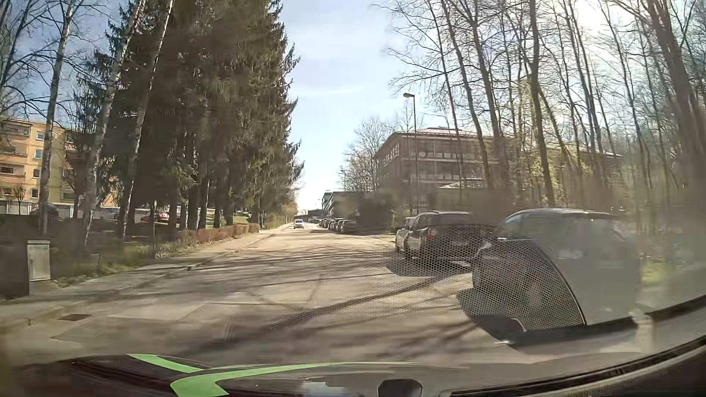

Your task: Follow the waypoints while adhering to traffic rules and regulations

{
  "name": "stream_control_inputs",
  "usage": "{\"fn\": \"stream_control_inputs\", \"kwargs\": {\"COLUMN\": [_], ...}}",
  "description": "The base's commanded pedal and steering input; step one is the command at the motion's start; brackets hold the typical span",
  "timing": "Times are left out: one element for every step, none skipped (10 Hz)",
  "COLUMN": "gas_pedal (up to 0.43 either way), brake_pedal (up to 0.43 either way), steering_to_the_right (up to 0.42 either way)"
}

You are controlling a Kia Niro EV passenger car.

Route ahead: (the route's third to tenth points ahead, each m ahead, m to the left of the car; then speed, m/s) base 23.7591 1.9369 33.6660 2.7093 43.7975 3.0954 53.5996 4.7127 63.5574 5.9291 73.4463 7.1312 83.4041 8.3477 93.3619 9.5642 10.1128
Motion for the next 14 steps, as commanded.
{"fn": "stream_control_inputs", "kwargs": {"gas_pedal": [0.177,0.177,0.177,0.177,0.177,0.177,0.177,0.177,0.177,0.177,0.177,0.177,0.177,0.177], "brake_pedal": [0.0,0.0,0.0,0.0,0.0,0.0,0.0,0.0,0.0,0.0,0.0,0.0,0.0,0.0], "steering_to_the_right": [-0.045,-0.038,-0.033,-0.03,-0.027,-0.025,-0.024,-0.024,-0.022,-0.021,-0.02,-0.018,-0.014,-0.011]}}
